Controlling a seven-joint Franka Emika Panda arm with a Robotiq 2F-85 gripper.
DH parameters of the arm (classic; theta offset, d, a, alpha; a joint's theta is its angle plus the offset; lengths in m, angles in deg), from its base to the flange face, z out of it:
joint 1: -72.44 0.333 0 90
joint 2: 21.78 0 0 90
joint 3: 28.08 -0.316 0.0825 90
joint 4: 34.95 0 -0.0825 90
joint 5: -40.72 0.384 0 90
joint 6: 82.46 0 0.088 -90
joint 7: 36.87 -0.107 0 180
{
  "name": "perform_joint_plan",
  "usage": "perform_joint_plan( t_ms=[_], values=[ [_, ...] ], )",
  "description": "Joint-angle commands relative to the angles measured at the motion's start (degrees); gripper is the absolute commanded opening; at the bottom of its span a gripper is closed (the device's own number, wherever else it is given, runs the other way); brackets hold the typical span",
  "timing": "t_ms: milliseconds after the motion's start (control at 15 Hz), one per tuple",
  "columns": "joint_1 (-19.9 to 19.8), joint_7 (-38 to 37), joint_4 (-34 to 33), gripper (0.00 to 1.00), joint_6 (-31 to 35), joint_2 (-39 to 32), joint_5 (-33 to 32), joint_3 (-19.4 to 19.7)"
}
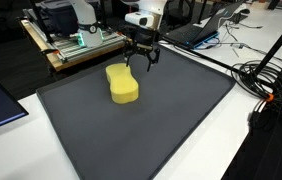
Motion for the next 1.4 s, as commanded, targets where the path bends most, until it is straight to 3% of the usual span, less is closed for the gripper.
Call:
perform_joint_plan(
  t_ms=[0, 333, 667, 1333],
  values=[
    [-0.3, 0.8, -6.2, 1.00, -8.9, -3.8, 2.7, -1.9],
    [-3.3, 8.9, -17.1, 1.00, -25.1, -8.5, 11.2, -3.4],
    [-7.9, 19.1, -29.8, 1.00, -36.3, -13.2, 21.8, -3.7],
    [-16.7, 36.4, -51.3, 1.00, -46.0, -25.2, 34.1, -2.7]
  ],
)
